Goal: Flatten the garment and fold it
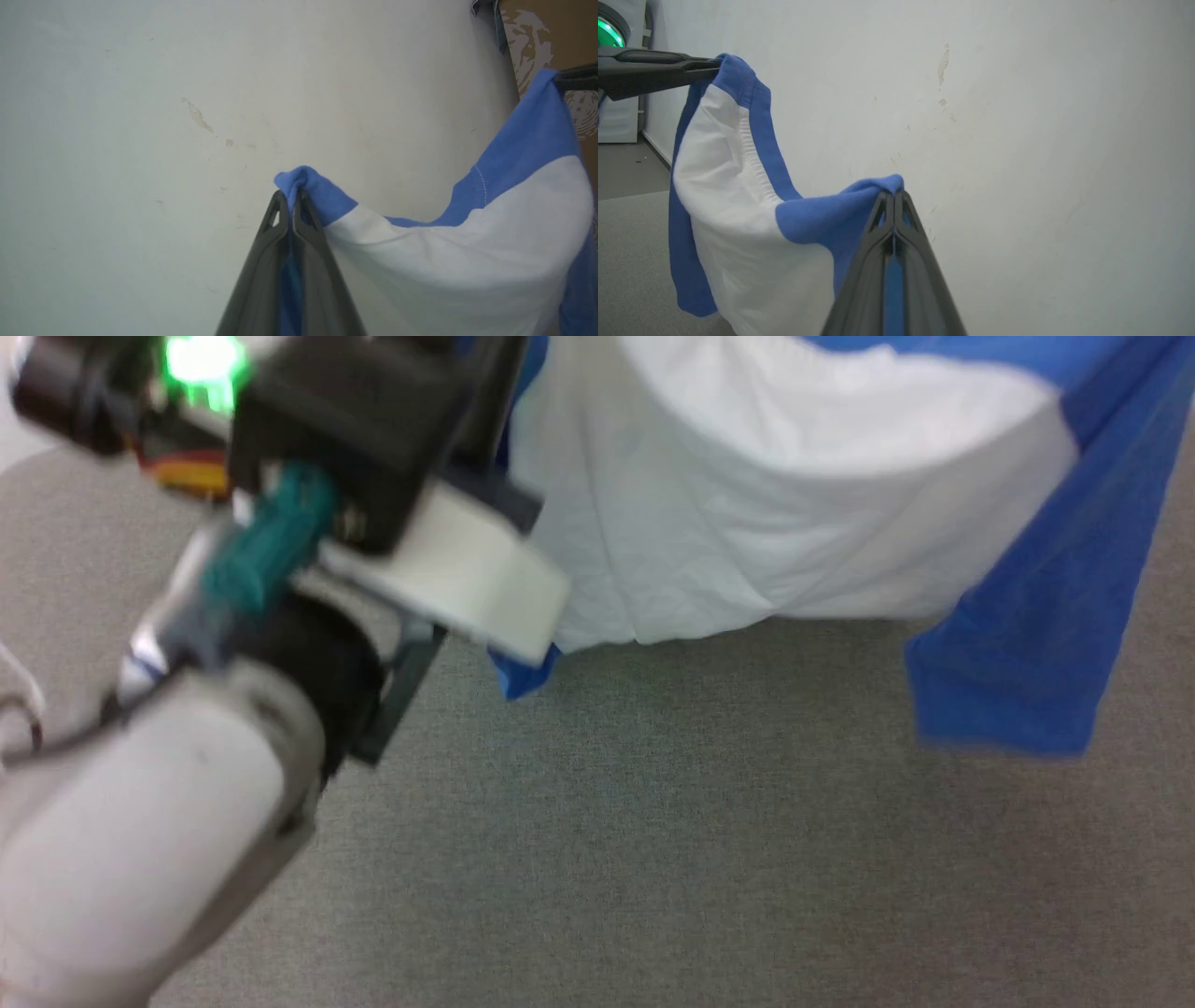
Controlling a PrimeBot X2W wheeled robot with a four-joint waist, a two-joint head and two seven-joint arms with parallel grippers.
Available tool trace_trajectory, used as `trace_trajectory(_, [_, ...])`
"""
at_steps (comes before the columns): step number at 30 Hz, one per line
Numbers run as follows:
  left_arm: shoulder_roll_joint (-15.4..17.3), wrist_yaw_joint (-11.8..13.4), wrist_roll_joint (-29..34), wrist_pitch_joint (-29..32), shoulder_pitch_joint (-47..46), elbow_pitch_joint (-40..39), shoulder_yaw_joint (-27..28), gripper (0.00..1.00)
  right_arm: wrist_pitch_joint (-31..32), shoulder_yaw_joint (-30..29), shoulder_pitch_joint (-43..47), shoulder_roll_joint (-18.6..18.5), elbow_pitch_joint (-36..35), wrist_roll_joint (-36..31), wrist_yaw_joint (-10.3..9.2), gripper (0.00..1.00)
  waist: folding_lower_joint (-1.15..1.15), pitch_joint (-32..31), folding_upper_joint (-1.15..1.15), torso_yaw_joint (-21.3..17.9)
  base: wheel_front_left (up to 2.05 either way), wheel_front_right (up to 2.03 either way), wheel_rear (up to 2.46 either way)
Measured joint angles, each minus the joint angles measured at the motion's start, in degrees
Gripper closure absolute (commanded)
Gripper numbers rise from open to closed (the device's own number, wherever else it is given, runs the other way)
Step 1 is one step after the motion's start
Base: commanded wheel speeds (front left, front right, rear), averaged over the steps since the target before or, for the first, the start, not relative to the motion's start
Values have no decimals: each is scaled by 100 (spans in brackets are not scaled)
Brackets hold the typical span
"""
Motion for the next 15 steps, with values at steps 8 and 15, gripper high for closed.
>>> trace_trajectory(8, [-538, -349, -567, 535, -1440, 1056, 214, 100, 493, 386, -1850, 114, 1057, 435, 0, 100, 0, 343, 0, -37, 0, 0, 0])
trace_trajectory(15, [-858, -487, -71, 575, -2837, 2687, 100, 100, 450, 1003, -3532, 109, 2453, 73, 0, 100, 1, 942, 0, -69, 0, 0, 0])
